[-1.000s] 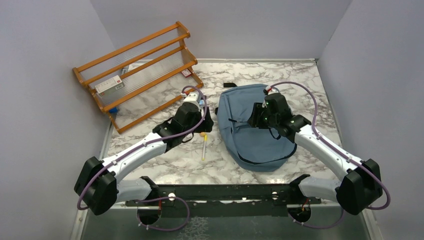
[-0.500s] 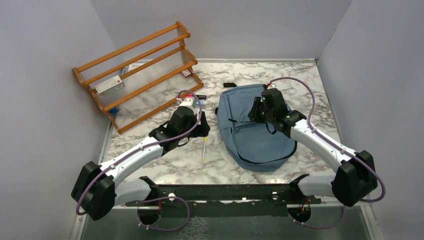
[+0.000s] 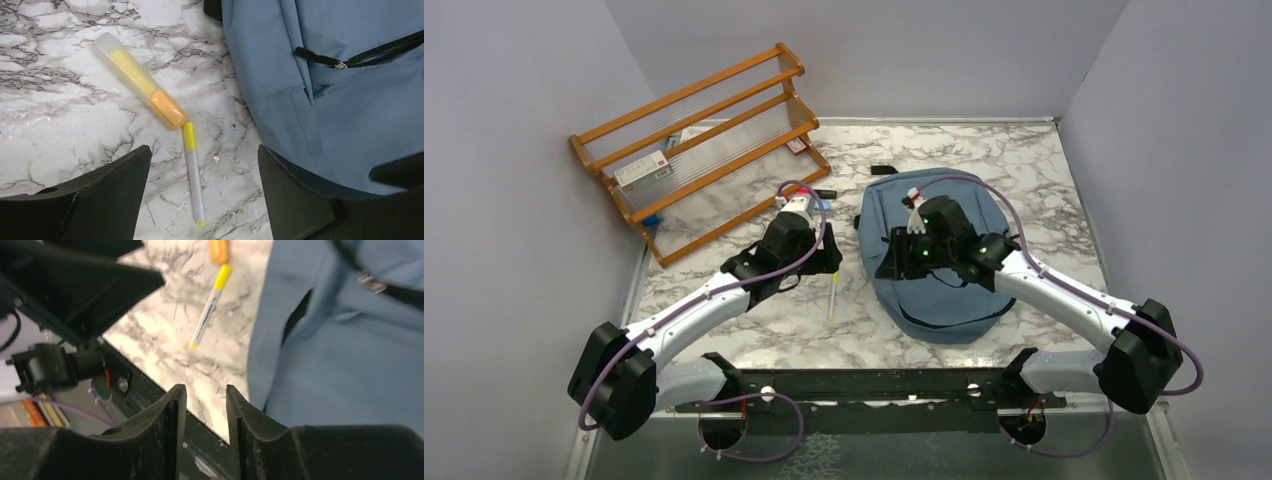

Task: Pack the student bag
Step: Adjust the student bag at the center of the board.

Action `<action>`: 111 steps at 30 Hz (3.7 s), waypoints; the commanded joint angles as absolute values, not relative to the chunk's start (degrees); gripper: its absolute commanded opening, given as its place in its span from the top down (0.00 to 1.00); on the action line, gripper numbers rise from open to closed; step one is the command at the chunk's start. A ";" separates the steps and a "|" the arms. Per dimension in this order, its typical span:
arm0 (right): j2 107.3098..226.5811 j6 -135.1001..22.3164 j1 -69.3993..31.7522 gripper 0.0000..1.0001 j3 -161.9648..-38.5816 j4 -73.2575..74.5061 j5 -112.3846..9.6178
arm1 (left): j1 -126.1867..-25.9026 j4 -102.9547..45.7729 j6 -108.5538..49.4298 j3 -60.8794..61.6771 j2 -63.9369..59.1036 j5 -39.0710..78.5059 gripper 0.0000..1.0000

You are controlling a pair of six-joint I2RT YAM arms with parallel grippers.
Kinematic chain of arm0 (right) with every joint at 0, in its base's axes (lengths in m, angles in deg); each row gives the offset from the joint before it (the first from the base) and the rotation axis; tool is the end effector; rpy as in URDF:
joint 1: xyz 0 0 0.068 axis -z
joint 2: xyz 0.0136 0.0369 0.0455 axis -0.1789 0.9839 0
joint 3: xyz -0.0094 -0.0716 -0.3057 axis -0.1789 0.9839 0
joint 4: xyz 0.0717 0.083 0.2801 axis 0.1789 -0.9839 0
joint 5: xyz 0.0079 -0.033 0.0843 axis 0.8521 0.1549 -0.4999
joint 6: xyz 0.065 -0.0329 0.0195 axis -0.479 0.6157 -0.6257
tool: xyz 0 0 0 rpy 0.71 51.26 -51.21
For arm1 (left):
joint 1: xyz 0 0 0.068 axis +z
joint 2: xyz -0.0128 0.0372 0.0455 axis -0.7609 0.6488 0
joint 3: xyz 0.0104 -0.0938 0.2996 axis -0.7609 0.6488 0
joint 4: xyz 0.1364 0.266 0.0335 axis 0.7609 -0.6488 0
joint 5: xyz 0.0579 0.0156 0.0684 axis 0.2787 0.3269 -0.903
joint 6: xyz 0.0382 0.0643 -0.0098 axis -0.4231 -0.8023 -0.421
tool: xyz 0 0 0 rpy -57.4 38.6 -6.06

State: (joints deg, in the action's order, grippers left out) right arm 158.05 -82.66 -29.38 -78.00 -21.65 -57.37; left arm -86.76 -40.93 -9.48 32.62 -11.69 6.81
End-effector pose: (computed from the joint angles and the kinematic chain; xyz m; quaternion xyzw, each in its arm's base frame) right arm 0.2353 0.2147 0.2793 -0.1006 0.9017 0.3281 0.2629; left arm 0.2343 -0.1715 0.2396 0.0249 0.8918 -0.2249 0.3919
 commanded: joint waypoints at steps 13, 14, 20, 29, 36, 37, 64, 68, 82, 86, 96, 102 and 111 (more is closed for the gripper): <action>165.68 -87.17 -40.41 0.61 -69.66 -20.02 -43.00 | -84.70 -38.77 -9.67 31.35 -10.78 6.97 0.20; 165.38 -88.48 -40.41 0.62 -69.46 -21.98 -39.60 | -84.62 -38.63 -9.74 31.35 -10.70 6.97 0.20; 161.08 -95.28 -39.93 0.67 -67.83 -33.64 -23.57 | -84.18 -38.64 -10.74 31.05 -9.36 8.27 0.20; 152.17 -90.23 -22.19 0.69 -63.10 -30.58 -24.78 | -83.78 -38.73 -13.27 27.32 -6.29 11.07 0.18; 156.89 -80.92 -6.70 0.68 -68.27 -26.44 -31.99 | -83.38 -37.49 -16.27 18.74 0.42 16.44 0.10; 156.83 -80.44 -6.36 0.68 -69.46 -27.07 -32.35 | -83.30 -37.26 -16.88 16.72 1.98 17.02 0.09; 141.41 -88.77 -6.31 0.53 -56.96 -32.60 -58.77 | -80.66 -44.84 -27.50 -36.50 53.62 39.92 0.50; 142.11 -91.23 -6.31 0.53 -55.58 -30.72 -50.61 | -80.66 -44.80 -28.11 -32.72 50.62 39.64 0.74; 150.99 -90.09 -6.15 0.58 -60.17 -22.32 -32.65 | -80.66 -36.33 -23.46 -3.93 29.72 37.93 0.94; 154.96 -86.98 -5.82 0.58 -64.54 -22.11 -30.95 | -81.51 -33.46 -20.94 2.67 25.08 39.35 0.94; 154.64 -80.20 -4.50 0.58 -73.57 -28.82 -28.67 | -85.76 -24.92 -12.60 16.87 15.36 36.83 0.84; 150.25 -76.31 -4.55 0.58 -77.57 -31.93 -40.56 | -85.92 -25.04 -12.57 17.67 14.11 35.09 0.74; 154.00 -72.07 -4.55 0.54 -79.53 -26.07 -58.50 | -85.84 -29.47 -15.16 12.92 13.37 31.55 0.56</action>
